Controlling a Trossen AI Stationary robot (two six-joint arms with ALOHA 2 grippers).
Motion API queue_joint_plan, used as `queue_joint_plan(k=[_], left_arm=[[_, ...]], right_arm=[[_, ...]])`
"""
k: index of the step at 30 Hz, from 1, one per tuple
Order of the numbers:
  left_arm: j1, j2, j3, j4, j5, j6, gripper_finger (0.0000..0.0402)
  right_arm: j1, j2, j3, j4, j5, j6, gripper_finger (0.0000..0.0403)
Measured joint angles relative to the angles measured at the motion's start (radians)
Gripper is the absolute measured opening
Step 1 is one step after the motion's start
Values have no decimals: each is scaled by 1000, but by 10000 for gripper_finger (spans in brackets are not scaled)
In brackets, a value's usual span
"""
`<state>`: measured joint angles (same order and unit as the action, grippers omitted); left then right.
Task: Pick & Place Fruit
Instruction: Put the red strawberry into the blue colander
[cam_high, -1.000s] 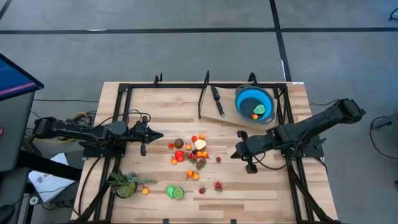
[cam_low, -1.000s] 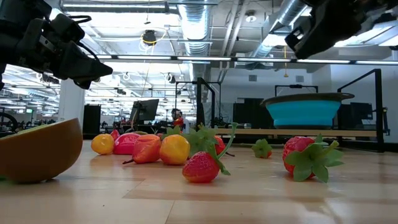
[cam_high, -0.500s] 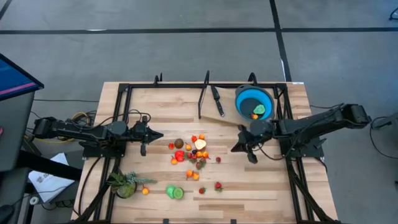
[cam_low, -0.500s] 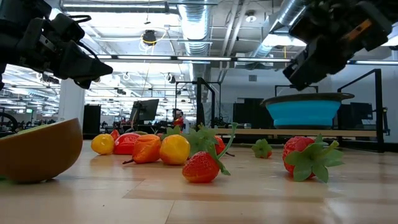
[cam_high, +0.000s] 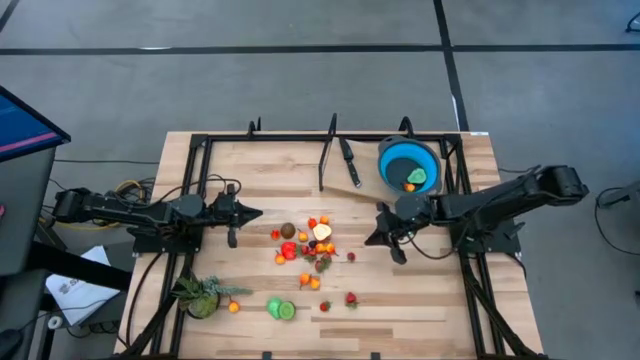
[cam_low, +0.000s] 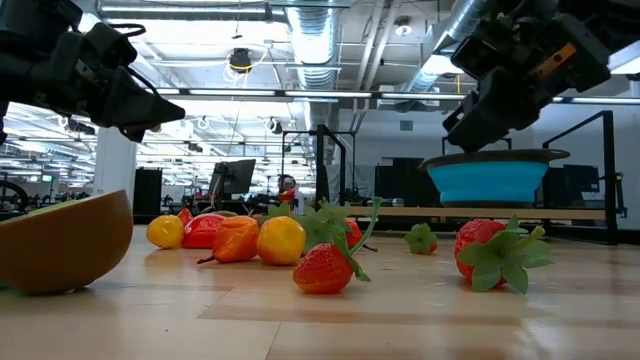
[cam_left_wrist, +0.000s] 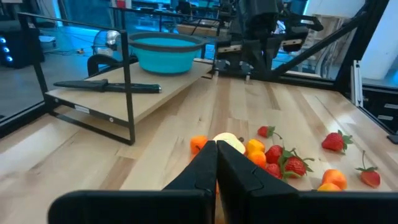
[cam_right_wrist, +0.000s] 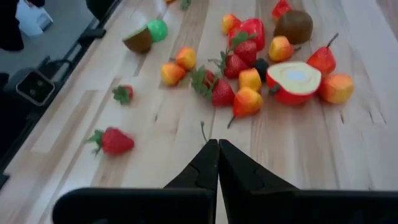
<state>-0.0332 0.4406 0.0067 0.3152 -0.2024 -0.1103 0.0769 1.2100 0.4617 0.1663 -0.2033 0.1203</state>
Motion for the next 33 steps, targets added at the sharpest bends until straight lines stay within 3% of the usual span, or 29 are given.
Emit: queue_joint_plan(k=[4, 17, 27, 33], left_arm=[[0, 0, 0, 1, 0, 0, 1], [0, 0, 0, 1, 0, -2, 1], [0, 0, 0, 1, 0, -2, 1], [0, 0, 0, 1, 1, -3, 1]], right_arm=[[0, 66, 5, 35, 2, 11, 47], [53, 310, 141, 20, 1, -23, 244], [56, 496, 248, 18, 1, -24, 260], [42, 553, 291, -81, -4, -30, 260]])
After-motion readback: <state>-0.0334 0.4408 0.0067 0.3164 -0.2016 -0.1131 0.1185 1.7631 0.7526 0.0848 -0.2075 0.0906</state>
